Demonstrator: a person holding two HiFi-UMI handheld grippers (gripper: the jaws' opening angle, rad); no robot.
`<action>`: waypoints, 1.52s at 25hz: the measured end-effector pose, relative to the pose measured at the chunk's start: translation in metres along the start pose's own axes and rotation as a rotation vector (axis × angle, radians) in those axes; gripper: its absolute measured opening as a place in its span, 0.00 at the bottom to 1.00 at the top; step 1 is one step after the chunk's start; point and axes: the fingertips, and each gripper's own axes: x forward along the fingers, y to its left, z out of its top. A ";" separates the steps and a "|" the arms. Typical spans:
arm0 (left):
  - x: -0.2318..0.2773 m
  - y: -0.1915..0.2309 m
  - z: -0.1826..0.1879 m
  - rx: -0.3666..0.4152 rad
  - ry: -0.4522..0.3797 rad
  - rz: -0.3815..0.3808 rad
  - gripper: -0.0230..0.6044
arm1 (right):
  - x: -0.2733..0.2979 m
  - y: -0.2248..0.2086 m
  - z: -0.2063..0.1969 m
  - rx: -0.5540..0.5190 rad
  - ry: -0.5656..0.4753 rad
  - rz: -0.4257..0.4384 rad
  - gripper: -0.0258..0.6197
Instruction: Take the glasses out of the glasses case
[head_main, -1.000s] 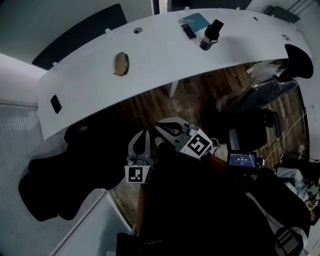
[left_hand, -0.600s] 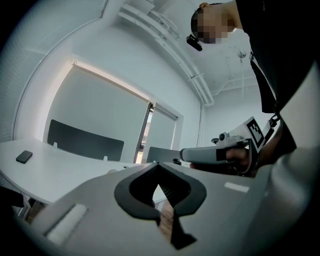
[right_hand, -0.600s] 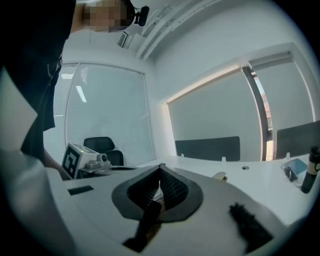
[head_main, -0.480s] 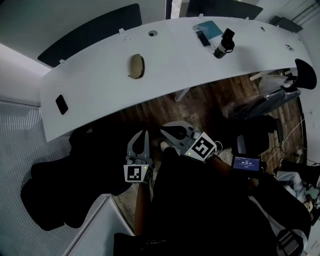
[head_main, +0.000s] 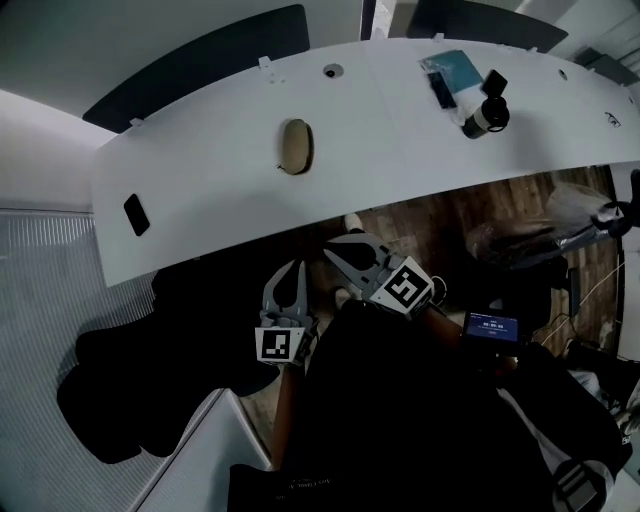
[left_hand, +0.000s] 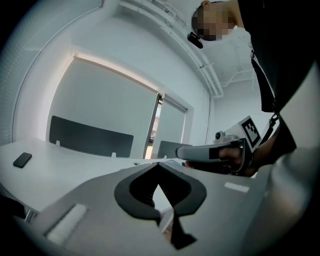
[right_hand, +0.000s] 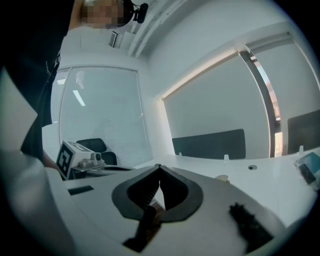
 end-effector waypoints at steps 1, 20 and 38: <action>0.012 0.005 0.002 0.012 0.004 0.006 0.05 | 0.008 -0.017 0.000 0.014 0.002 -0.002 0.05; 0.217 0.064 0.048 0.048 0.172 0.094 0.05 | 0.083 -0.203 0.016 0.148 0.029 0.095 0.05; 0.274 0.152 -0.103 0.097 0.600 0.234 0.16 | 0.129 -0.275 -0.108 0.016 0.342 0.138 0.05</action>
